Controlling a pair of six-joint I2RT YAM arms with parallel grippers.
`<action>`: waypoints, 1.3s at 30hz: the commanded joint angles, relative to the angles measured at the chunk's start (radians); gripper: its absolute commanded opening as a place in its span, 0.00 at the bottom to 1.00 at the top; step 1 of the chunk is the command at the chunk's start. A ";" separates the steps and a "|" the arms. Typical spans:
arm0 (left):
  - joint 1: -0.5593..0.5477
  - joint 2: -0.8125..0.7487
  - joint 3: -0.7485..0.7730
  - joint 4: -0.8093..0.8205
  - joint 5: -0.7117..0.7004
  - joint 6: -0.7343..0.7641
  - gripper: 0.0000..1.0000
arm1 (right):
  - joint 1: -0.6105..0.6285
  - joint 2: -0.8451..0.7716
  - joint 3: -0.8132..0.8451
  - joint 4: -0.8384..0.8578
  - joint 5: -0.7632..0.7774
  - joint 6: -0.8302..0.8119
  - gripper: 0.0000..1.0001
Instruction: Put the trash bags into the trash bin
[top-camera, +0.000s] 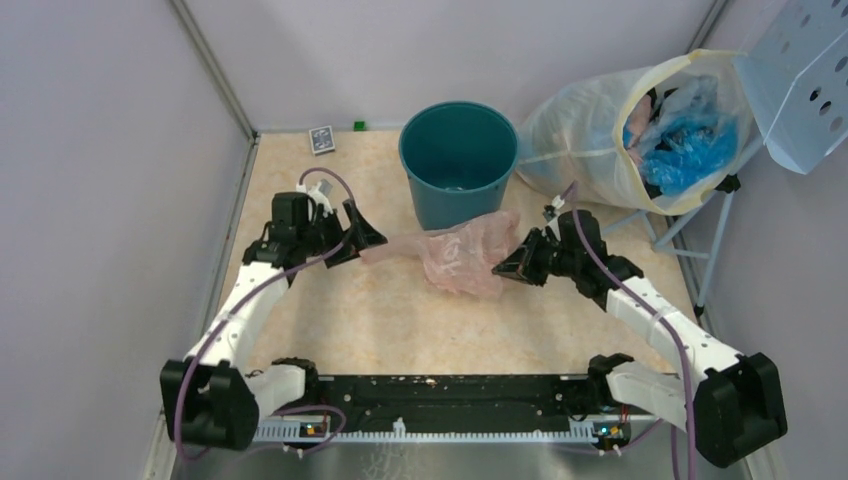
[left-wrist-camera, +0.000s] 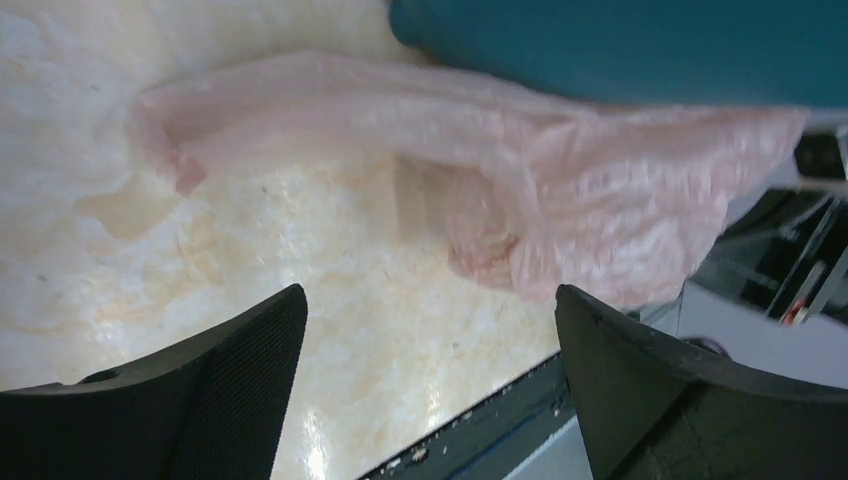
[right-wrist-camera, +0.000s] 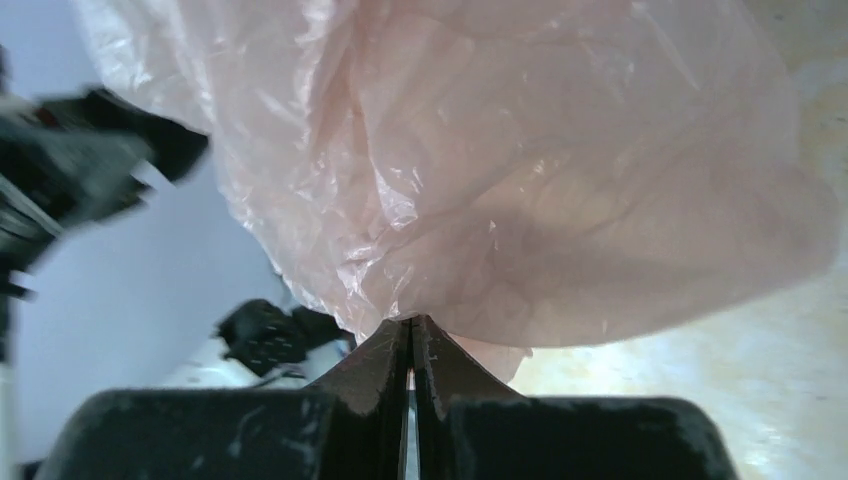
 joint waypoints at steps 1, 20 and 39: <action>-0.057 -0.172 -0.063 -0.060 0.046 0.035 0.99 | 0.006 -0.030 0.134 -0.101 0.037 0.205 0.00; -0.678 -0.269 -0.113 0.116 -0.370 -0.266 0.78 | 0.024 -0.076 0.207 -0.141 0.117 0.507 0.00; -0.803 0.033 -0.009 0.349 -0.592 -0.261 0.59 | 0.035 -0.080 0.235 -0.175 0.134 0.518 0.00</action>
